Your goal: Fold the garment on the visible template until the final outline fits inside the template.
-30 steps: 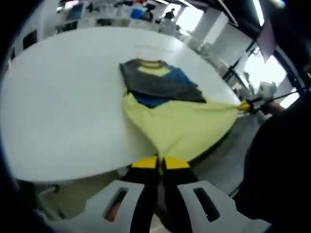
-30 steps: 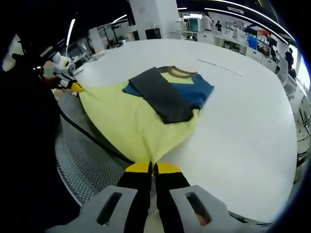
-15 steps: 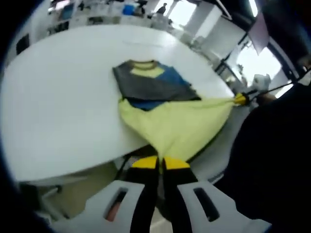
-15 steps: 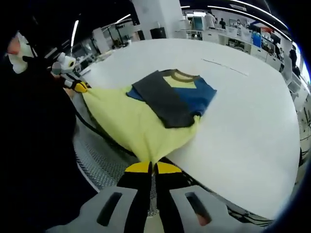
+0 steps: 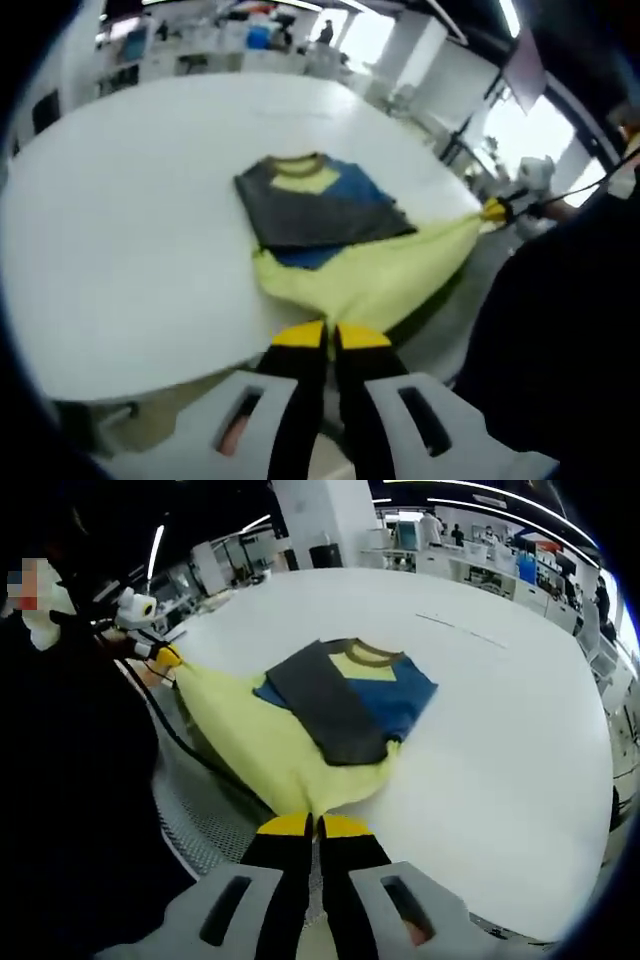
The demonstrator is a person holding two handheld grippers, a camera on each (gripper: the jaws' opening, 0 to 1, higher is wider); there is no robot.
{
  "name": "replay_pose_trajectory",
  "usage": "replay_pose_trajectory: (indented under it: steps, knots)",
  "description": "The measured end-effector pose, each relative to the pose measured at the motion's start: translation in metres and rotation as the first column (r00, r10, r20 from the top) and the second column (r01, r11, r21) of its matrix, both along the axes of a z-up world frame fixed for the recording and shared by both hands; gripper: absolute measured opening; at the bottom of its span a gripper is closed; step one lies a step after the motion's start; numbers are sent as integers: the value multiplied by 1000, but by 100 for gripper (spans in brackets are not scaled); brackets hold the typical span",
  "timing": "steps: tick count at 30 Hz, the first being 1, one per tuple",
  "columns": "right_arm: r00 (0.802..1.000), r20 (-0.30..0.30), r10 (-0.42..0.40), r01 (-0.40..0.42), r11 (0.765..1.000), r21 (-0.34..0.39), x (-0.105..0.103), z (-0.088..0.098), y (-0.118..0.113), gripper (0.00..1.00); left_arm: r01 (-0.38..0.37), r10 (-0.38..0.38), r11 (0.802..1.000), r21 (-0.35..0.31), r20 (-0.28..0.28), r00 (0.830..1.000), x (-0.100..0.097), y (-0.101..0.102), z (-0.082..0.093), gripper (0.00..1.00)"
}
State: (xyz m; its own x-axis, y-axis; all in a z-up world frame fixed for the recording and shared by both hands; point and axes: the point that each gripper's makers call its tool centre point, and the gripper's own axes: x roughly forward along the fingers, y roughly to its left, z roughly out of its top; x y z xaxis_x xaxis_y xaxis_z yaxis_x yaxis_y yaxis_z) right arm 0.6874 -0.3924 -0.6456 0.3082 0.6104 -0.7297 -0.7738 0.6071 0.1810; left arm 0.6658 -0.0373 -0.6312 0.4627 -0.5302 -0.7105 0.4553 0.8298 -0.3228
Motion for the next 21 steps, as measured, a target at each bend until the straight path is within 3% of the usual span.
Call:
replay_pose_trajectory:
  steps: [21]
  knots:
    - [996,83,-18,17,1000,15,82,6,4,3,-20,18,1000,16,89,996,72,9,1,0]
